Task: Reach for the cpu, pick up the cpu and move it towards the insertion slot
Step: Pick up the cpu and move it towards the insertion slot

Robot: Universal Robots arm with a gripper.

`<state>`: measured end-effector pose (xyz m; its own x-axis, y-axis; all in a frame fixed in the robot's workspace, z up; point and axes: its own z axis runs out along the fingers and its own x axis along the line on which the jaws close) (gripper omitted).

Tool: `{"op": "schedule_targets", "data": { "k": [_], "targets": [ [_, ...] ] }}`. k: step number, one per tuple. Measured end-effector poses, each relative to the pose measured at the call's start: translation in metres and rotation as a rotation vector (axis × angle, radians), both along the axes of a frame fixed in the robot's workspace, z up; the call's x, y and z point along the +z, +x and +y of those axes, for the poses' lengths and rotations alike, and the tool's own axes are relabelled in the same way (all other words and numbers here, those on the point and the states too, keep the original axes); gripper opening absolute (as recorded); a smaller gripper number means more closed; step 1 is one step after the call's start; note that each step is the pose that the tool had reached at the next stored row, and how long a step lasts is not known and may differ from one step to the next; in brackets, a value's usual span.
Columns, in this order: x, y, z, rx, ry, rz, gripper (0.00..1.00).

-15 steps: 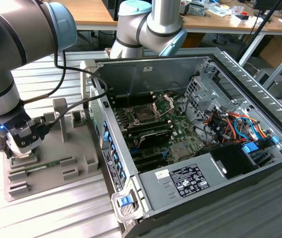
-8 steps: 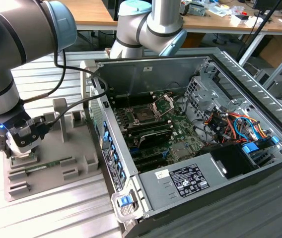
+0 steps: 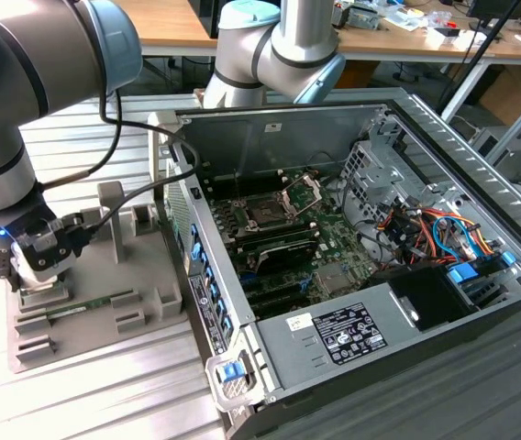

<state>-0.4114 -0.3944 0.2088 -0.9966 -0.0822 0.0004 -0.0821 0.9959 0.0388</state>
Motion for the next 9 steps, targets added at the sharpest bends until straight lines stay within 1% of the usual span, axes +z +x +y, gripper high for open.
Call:
{"op": "schedule_targets", "data": {
  "k": [9],
  "targets": [
    [0.0021, 0.0000, 0.0000, 0.000, 0.0000, -0.0001, 0.55]
  ]
}}
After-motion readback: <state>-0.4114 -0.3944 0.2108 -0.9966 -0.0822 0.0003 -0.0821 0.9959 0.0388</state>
